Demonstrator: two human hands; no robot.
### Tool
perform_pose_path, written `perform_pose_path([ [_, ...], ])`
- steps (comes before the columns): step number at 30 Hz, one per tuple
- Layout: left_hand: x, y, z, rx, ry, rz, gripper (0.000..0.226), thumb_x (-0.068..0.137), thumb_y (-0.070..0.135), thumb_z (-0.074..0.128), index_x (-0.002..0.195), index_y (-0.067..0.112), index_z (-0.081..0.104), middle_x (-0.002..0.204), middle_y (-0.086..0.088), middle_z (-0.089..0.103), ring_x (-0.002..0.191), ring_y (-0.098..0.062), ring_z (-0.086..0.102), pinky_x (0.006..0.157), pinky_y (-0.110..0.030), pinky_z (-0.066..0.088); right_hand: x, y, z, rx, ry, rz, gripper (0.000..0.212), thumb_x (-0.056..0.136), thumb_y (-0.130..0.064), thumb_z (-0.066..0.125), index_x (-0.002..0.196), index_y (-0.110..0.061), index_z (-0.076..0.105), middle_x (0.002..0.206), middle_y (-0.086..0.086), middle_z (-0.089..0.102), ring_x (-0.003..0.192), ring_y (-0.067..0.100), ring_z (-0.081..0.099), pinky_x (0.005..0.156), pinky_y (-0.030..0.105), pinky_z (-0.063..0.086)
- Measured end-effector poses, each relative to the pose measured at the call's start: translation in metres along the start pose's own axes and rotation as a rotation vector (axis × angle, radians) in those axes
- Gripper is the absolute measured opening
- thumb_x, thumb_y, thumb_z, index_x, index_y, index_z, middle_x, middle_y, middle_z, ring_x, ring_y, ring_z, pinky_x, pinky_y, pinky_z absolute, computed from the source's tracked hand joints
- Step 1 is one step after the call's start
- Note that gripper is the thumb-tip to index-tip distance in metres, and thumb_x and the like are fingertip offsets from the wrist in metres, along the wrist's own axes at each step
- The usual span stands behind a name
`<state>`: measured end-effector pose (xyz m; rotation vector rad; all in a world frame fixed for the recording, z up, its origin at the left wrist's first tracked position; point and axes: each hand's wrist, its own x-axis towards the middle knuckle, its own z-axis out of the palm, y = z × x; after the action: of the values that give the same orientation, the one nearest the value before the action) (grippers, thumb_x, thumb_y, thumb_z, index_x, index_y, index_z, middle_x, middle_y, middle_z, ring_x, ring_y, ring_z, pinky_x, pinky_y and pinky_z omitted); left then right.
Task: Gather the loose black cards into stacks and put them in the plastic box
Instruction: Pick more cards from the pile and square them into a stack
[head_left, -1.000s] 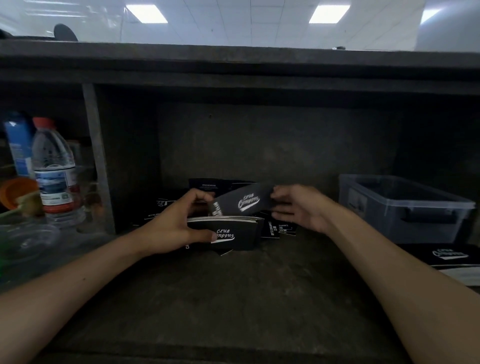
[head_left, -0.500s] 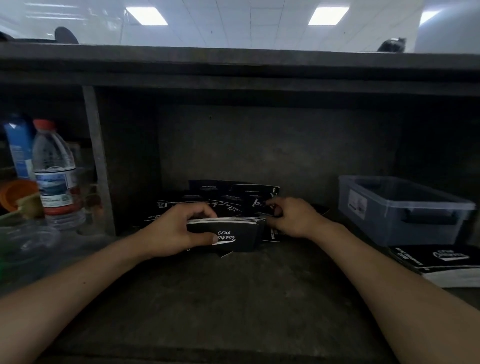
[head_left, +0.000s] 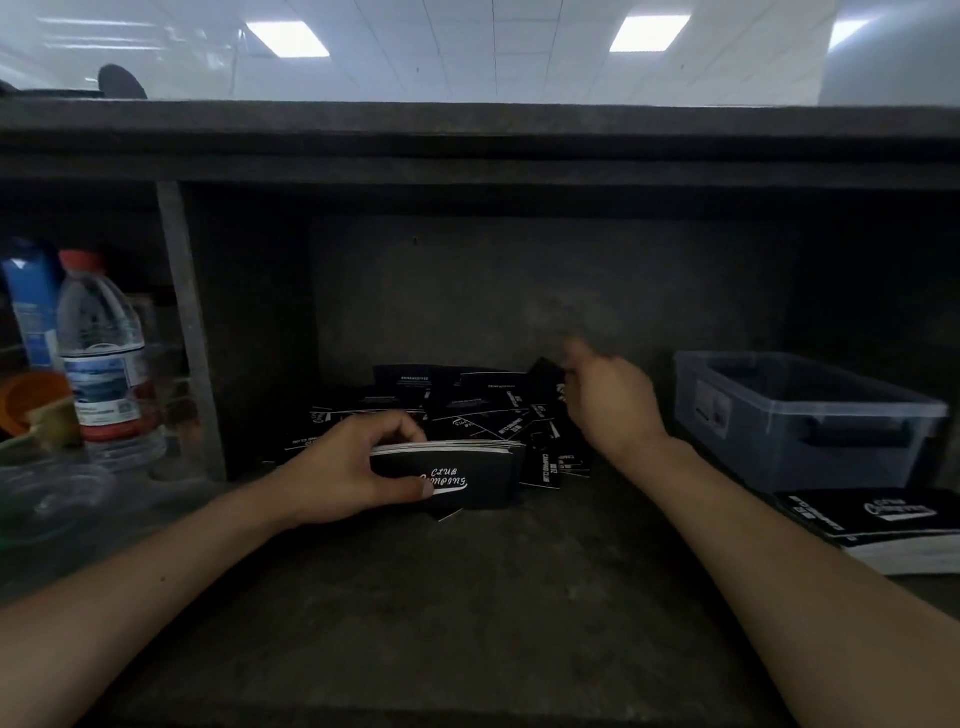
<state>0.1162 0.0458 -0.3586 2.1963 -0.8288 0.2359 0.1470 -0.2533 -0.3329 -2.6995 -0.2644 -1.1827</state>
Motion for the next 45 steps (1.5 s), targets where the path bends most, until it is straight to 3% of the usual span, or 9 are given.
perform_pose_path([
  [4, 0.001, -0.002, 0.000, 0.000, 0.014, -0.005, 0.029, 0.073, 0.032, 0.087, 0.093, 0.030, 0.067, 0.104, 0.011, 0.072, 0.095, -0.006, 0.070, 0.086, -0.035, 0.058, 0.000, -0.007, -0.012, 0.526, 0.142, 0.107, 0.079, 0.084, -0.003, 0.066, 0.149, -0.036, 0.035, 0.086, 0.001, 0.055, 0.078, 0.015, 0.057, 0.073, 0.034, 0.052],
  [7, 0.002, -0.003, 0.001, -0.021, 0.028, -0.023, 0.029, 0.072, 0.027, 0.088, 0.091, 0.025, 0.066, 0.118, 0.015, 0.067, 0.109, 0.001, 0.064, 0.095, -0.030, 0.054, 0.003, -0.013, -0.020, 0.764, 0.148, 0.217, 0.064, 0.088, -0.001, 0.063, 0.140, -0.034, 0.048, 0.079, 0.006, 0.053, 0.071, 0.016, 0.055, 0.077, 0.040, 0.055],
  [14, 0.002, -0.002, -0.001, -0.017, 0.018, -0.038, 0.029, 0.071, 0.029, 0.088, 0.089, 0.028, 0.064, 0.126, 0.016, 0.061, 0.115, 0.005, 0.059, 0.097, -0.028, 0.052, 0.005, -0.017, -0.015, 1.181, -0.028, 0.467, 0.060, 0.083, 0.009, 0.066, 0.132, -0.025, 0.058, 0.105, -0.014, 0.060, 0.082, -0.007, 0.065, 0.063, 0.014, 0.053],
  [23, 0.004, -0.008, 0.001, -0.011, 0.026, 0.002, 0.031, 0.068, 0.036, 0.089, 0.085, 0.036, 0.063, 0.125, 0.015, 0.062, 0.117, 0.004, 0.059, 0.099, -0.029, 0.050, 0.007, -0.011, -0.001, 1.472, 0.062, 0.862, 0.029, 0.094, -0.002, 0.053, 0.117, -0.019, 0.058, 0.105, 0.005, 0.068, 0.090, 0.020, 0.068, 0.061, 0.031, 0.058],
  [26, 0.004, -0.010, 0.000, -0.031, 0.015, -0.005, 0.051, 0.063, 0.047, 0.088, 0.105, 0.046, 0.058, 0.127, 0.020, 0.059, 0.114, 0.000, 0.062, 0.097, -0.029, 0.053, 0.004, -0.013, 0.002, 1.296, -0.016, 0.803, 0.016, 0.096, -0.007, 0.053, 0.104, -0.018, 0.061, 0.098, 0.009, 0.069, 0.077, 0.020, 0.069, 0.062, 0.029, 0.059],
  [31, 0.004, -0.010, 0.001, -0.120, 0.004, -0.060, 0.104, 0.062, 0.038, 0.090, 0.147, 0.040, 0.030, 0.135, 0.013, 0.055, 0.121, -0.003, 0.058, 0.103, -0.028, 0.050, -0.009, -0.031, 0.007, 1.181, -0.585, 0.693, 0.018, 0.086, -0.010, 0.055, 0.101, -0.009, 0.065, 0.094, 0.011, 0.073, 0.072, 0.022, 0.074, 0.063, 0.031, 0.058],
  [35, 0.002, -0.006, 0.000, -0.082, -0.037, -0.018, 0.067, 0.075, 0.031, 0.085, 0.131, 0.044, 0.050, 0.113, 0.007, 0.072, 0.108, -0.005, 0.067, 0.095, -0.025, 0.053, -0.009, -0.035, 0.009, 0.890, -0.531, 0.453, 0.025, 0.091, -0.008, 0.051, 0.088, -0.015, 0.075, 0.089, 0.003, 0.076, 0.084, 0.015, 0.069, 0.067, 0.023, 0.054],
  [39, 0.001, -0.002, -0.001, 0.007, -0.034, 0.066, 0.030, 0.081, 0.027, 0.082, 0.103, 0.037, 0.064, 0.103, 0.009, 0.073, 0.095, -0.009, 0.071, 0.081, -0.027, 0.057, -0.011, -0.020, 0.012, 0.674, -0.586, 0.162, 0.026, 0.083, -0.004, 0.074, 0.109, -0.012, 0.074, 0.105, 0.003, 0.074, 0.099, 0.015, 0.067, 0.092, 0.031, 0.053],
  [45, 0.000, -0.004, -0.002, 0.034, -0.031, 0.063, 0.023, 0.079, 0.040, 0.081, 0.094, 0.039, 0.064, 0.099, 0.014, 0.073, 0.090, -0.006, 0.071, 0.073, -0.020, 0.055, -0.006, -0.008, 0.011, 0.372, -0.571, 0.120, 0.046, 0.066, -0.026, 0.091, 0.108, -0.023, 0.074, 0.091, -0.011, 0.066, 0.088, 0.007, 0.064, 0.079, 0.023, 0.050],
])
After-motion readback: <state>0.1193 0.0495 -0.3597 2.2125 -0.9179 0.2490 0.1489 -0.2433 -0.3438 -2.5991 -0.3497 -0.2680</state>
